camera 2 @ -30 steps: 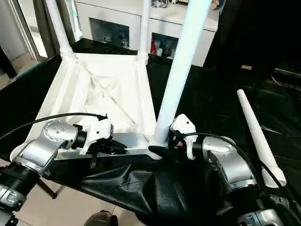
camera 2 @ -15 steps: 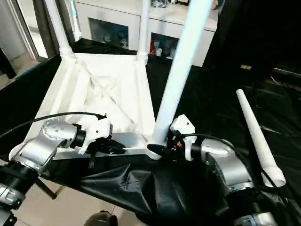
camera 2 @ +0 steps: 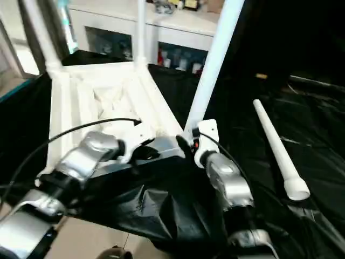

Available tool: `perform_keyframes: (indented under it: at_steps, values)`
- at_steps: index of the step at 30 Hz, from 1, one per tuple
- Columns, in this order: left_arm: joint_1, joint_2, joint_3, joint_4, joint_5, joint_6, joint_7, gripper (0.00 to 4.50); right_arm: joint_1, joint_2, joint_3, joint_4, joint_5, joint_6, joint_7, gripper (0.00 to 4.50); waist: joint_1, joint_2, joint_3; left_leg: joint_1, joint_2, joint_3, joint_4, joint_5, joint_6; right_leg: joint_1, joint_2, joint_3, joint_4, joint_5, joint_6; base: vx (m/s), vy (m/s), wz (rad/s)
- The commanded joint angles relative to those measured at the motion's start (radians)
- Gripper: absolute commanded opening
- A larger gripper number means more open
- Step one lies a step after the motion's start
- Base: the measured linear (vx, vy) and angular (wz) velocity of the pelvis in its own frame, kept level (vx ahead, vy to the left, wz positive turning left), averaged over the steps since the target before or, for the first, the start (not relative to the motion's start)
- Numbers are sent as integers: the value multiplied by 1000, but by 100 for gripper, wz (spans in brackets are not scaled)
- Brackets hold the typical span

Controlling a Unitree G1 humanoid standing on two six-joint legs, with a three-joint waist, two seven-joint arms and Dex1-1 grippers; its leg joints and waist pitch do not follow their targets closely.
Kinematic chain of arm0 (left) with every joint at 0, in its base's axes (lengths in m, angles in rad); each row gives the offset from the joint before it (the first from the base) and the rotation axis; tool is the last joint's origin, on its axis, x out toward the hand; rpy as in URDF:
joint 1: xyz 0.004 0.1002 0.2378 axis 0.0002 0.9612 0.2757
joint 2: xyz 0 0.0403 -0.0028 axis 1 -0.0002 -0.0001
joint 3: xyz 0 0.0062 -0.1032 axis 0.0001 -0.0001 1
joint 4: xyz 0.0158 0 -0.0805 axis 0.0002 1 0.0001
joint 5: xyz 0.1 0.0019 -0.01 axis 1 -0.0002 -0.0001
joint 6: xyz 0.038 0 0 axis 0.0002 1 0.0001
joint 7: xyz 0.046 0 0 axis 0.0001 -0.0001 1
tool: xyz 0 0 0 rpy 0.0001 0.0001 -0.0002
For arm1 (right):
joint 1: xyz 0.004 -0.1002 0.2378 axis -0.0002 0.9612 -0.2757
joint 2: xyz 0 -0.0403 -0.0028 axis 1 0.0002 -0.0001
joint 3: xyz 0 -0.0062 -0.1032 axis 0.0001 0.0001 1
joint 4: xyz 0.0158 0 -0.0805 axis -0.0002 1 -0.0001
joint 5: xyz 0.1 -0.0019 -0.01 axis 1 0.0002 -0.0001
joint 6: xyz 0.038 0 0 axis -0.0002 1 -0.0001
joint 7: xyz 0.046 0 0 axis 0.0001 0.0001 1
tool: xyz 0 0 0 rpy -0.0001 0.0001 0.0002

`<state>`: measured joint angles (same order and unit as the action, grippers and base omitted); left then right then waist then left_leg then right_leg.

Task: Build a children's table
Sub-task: Rotate leg to tighten

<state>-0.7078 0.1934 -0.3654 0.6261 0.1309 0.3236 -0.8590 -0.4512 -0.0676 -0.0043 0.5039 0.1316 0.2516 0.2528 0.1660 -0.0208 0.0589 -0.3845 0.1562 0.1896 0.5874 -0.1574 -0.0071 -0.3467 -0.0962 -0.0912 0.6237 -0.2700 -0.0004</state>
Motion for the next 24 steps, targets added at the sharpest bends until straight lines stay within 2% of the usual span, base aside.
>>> perform_keyframes:
  at_steps: [1, 2, 3, 4, 5, 6, 8, 10, 12, 13, 14, 15, 16, 17, 18, 19, 20, 22, 24]
  values:
    - [-4, -62, -35, -16, -7, -12, 9, 0, 6, 61, 61, 39, 6, 21, 30, 272, -13, 13, -53, 51, 94, -72, -109, -639, -186, -15, -113, 62, -103, -330, -126, 0, 0, 0]
    - [-1, -62, -39, -15, -2, -28, 0, 0, 0, 68, 52, 44, 11, 18, 34, 328, -13, 14, -54, 51, 94, -70, -109, -634, -186, -16, -111, 62, -103, -319, -125, 0, 0, 0]
    - [-1, -62, -39, -15, -2, -28, 0, 0, 0, 68, 52, 44, 11, 18, 34, 328, -14, 14, -54, 52, 95, -69, -111, -632, -186, -17, -109, 62, -101, -298, -126, 0, 0, 0]
    - [4, -54, -44, -16, 1, -45, -16, 0, -4, 67, 43, 43, 22, 15, 50, 328, -13, 20, -55, 55, 94, -68, -111, -632, -187, -18, -107, 62, -100, -279, -127, 0, 0, 0]
    - [10, -40, -50, -13, 6, -70, -33, 0, -8, 62, 31, 39, 30, 17, 59, 347, -16, 16, -54, 54, 94, -66, -113, -629, -184, -18, -107, 63, -101, -270, -127, 0, 0, 0]
    - [12, -36, -51, -12, 8, -76, -36, 0, -9, 59, 30, 35, 31, 17, 64, 347, -14, 15, -54, 55, 94, -67, -113, -629, -182, -18, -108, 63, -103, -273, -126, 0, 0, 0]
    - [24, -12, -58, -15, 10, -109, -60, 0, -3, 36, 33, 8, 32, 18, 96, 379, -15, 17, -52, 54, 95, -67, -114, -632, -177, -18, -109, 64, -105, -291, -120, 0, 0, 0]
    - [31, 3, -61, -22, 8, -119, -74, 0, 5, 16, 40, -21, 31, 25, 118, 393, -17, 18, -55, 53, 96, -64, -115, -613, -173, -17, -106, 66, -102, -262, -120, 0, 0, 0]
    - [47, 27, -65, -36, 4, -141, -105, 0, 25, -29, 51, -79, 37, 39, 168, 393, -16, 16, -55, 57, 97, -59, -113, -594, -168, -22, -106, 69, -102, -243, -128, 0, 0, 0]
    - [47, 27, -65, -36, 4, -141, -105, 0, 25, -29, 51, -79, 37, 39, 168, 393, -14, 18, -55, 55, 96, -55, -112, -578, -157, -20, -105, 72, -104, -244, -128, 0, 0, 0]
    - [61, 51, -69, -50, 0, -178, -143, 0, 50, -84, 61, -141, 48, 55, 235, 393, -11, 21, -55, 56, 95, -56, -109, -577, -152, -21, -107, 73, -105, -254, -128, 0, 0, 0]
    - [71, 69, -69, -62, -3, -190, -169, 0, 73, -131, 67, -193, 59, 68, 299, 393, -7, 15, -57, 53, 97, -53, -108, -545, -136, -15, -108, 76, -106, -243, -124, 0, 0, 0]
    - [75, 78, -69, -68, -4, -200, -182, 0, 85, -157, 71, -219, 67, 74, 335, 393, 0, 14, -60, 50, 99, -48, -107, -489, -117, -12, -104, 77, -101, -191, -127, 54, -37, 5]
    - [85, 104, -67, -87, -12, -224, -224, 0, 122, -235, 84, -295, 95, 92, 451, 393, 5, 19, -60, 50, 100, -45, -106, -464, -102, -11, -101, 78, -101, -162, -133, 54, -37, 5]
    - [85, 104, -67, -87, -12, -224, -224, 0, 122, -235, 84, -295, 95, 92, 451, 393, 5, 19, -60, 50, 100, -45, -106, -464, -102, -11, -101, 78, -101, -162, -133, 63, -42, 7]
    - [88, 112, -66, -94, -17, -230, -240, 0, 135, -264, 88, -321, 106, 98, 496, 393, 12, 11, -66, 39, 96, -38, -99, -363, -68, 3, -96, 77, -85, -49, -156, 77, -40, 1]
    - [91, 124, -65, -103, -24, -243, -264, 0, 150, -297, 96, -346, 117, 105, 548, 393, 17, 10, -72, 29, 92, -36, -92, -271, -36, 11, -96, 74, -74, 41, -173, 77, -40, 1]
    - [108, 164, -65, -143, -55, -260, -347, 0, 173, -366, 122, -384, 135, 117, 657, 393, 28, 10, -75, 25, 91, -32, -80, -188, 8, 15, -94, 71, -67, 113, -182, 32, -19, -3]
    - [120, 183, -66, -167, -72, -267, -387, 0, 174, -384, 133, -396, 141, 119, 688, 393, 28, 10, -76, 18, 89, -28, -74, -145, 38, 11, -88, 69, -58, 153, -197, 0, 0, 0]
